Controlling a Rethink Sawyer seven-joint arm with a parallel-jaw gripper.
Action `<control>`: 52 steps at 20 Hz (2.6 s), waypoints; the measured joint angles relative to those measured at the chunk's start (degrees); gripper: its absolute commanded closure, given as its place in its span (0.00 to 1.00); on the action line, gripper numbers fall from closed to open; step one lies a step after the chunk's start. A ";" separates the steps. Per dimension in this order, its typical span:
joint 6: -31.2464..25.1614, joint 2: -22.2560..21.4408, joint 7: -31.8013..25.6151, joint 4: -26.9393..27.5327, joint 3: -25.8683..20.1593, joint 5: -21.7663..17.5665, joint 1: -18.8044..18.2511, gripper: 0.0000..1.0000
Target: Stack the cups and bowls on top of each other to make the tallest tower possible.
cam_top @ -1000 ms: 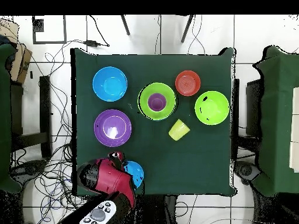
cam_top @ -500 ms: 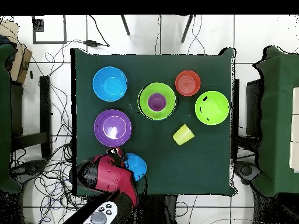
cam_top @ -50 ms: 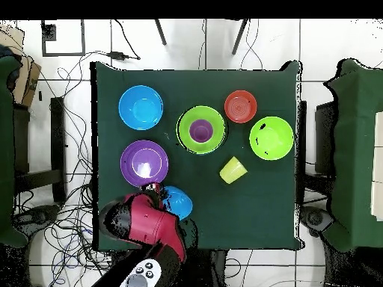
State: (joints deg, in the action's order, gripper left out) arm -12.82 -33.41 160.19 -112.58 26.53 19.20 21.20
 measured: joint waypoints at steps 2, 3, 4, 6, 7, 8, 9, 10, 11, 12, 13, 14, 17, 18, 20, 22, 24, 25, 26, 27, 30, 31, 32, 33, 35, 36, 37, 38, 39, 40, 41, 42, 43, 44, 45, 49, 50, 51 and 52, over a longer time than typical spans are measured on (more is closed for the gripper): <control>-0.35 -0.69 0.00 0.27 -0.01 -0.68 -0.48 1.00; -0.53 -1.03 0.00 0.39 0.01 -0.95 -0.70 1.00; -0.64 -1.22 0.00 0.46 0.00 -1.11 -0.84 1.00; -1.22 -1.98 0.00 0.80 0.00 -1.87 -1.46 1.00; -1.42 -2.22 0.00 0.88 0.00 -2.03 -1.62 1.00; -1.59 -2.38 0.00 0.94 0.00 -2.12 -1.74 1.00; -2.37 -2.78 0.00 1.18 0.00 -2.41 -2.07 1.00; -2.90 -2.92 0.00 1.31 0.00 -2.51 -2.19 1.00; -3.62 -3.12 0.00 1.48 0.00 -2.69 -2.32 1.00; -4.34 -3.32 0.00 1.65 -0.01 -2.86 -2.45 1.00; -4.88 -3.49 0.00 1.75 -0.02 -2.99 -2.54 1.00; -5.42 -3.66 0.00 1.85 -0.03 -3.12 -2.63 1.00; -7.25 -4.04 0.00 2.37 -0.04 -3.63 -2.97 1.00; -7.63 -4.07 0.00 2.51 -0.05 -3.77 -3.03 1.00; -8.73 -4.08 0.00 2.89 -0.11 -4.16 -3.13 1.00; -9.09 -4.11 0.00 3.03 -0.14 -4.30 -3.13 1.00; -10.52 -4.45 0.00 3.46 -0.22 -4.72 -3.14 1.00; -10.93 -4.65 0.00 3.59 -0.23 -4.83 -3.13 1.00; -11.15 -4.77 0.00 3.66 -0.24 -4.88 -3.13 1.00; -12.01 -5.24 0.00 3.96 -0.23 -5.07 -3.13 1.00; -14.91 -6.53 0.00 4.79 -0.23 -5.54 -3.13 1.00; -15.76 -6.91 0.00 5.00 -0.23 -5.69 -3.14 1.00; -16.20 -7.10 0.00 5.12 -0.23 -5.73 -3.14 1.00; -17.82 -7.80 0.00 5.56 -0.23 -6.03 -3.13 1.00; -19.87 -8.56 0.00 6.21 -0.23 -6.54 -3.14 1.00; -21.69 -9.22 0.00 6.81 -0.22 -7.07 -3.13 1.00; -22.44 -9.48 0.00 7.08 -0.22 -7.26 -3.13 1.00; -24.53 -10.22 0.00 7.87 -0.23 -7.83 -3.15 1.00; -25.09 -10.46 0.00 8.10 -0.22 -8.01 -3.16 1.00; -25.58 -10.69 0.00 8.31 -0.21 -8.17 -3.18 1.00; -26.12 -11.04 0.00 8.60 -0.23 -8.48 -3.23 1.00; -26.50 -11.34 0.00 8.87 -0.22 -8.78 -3.31 1.00; -26.68 -11.58 0.00 9.06 -0.22 -9.04 -3.38 1.00; -27.06 -12.07 0.00 9.73 -0.15 -10.06 -3.47 1.00; -27.29 -12.21 0.00 10.10 -0.12 -10.64 -3.48 1.00; -29.30 -12.71 -0.01 12.07 -0.12 -13.20 -3.77 1.00; -31.47 -13.14 -0.04 13.67 -0.13 -15.07 -4.34 1.00; -32.26 -13.27 -0.08 14.20 -0.13 -15.65 -4.57 1.00; -33.42 -13.41 -0.18 14.94 -0.14 -16.42 -4.92 1.00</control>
State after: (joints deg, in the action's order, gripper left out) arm -46.24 -46.81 160.01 -97.64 26.39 2.78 16.28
